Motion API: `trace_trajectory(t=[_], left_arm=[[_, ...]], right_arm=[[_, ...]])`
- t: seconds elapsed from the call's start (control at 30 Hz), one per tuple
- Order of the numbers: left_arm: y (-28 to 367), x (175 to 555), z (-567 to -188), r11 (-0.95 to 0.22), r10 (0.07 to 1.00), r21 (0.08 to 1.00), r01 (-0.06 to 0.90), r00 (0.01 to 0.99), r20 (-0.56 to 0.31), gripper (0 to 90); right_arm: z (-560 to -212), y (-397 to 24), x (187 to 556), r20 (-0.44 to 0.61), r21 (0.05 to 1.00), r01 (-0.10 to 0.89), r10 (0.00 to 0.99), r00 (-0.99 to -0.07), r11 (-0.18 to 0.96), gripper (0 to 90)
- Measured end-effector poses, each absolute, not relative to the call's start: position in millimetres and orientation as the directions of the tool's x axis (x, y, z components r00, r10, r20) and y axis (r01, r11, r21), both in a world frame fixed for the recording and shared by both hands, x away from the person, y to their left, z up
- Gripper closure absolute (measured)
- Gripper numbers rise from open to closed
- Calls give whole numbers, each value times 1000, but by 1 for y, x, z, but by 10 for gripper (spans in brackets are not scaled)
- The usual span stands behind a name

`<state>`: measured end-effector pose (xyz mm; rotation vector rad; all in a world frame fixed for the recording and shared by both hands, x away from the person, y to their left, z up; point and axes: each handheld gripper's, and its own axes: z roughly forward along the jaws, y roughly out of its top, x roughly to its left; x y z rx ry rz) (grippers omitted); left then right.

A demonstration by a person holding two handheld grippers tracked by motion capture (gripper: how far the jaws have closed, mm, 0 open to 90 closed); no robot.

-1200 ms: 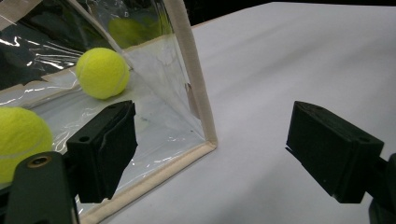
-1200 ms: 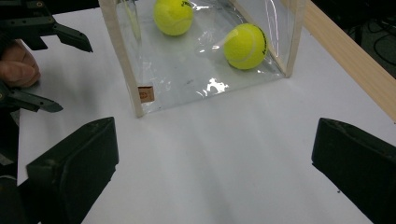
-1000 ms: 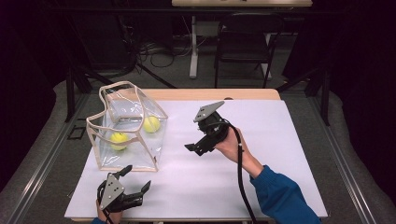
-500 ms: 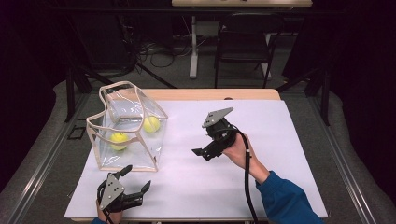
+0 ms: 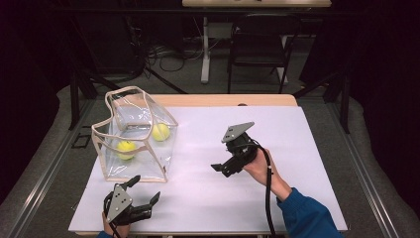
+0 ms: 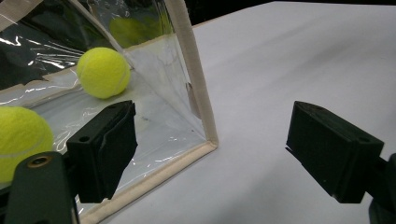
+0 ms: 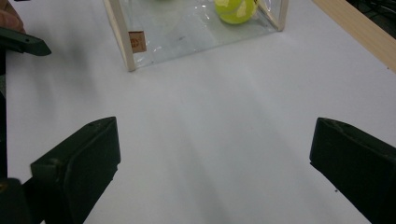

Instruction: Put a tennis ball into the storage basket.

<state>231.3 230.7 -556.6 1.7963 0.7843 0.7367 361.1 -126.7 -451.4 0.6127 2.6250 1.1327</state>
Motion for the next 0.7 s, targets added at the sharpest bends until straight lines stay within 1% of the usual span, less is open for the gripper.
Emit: trace_trajectory(t=[0.7], left_arm=[[230,231,-557,-292,788,940,179,602,130,162]], right_arm=[[-488,-163,352,-7,716,355,515,-857,601,6]])
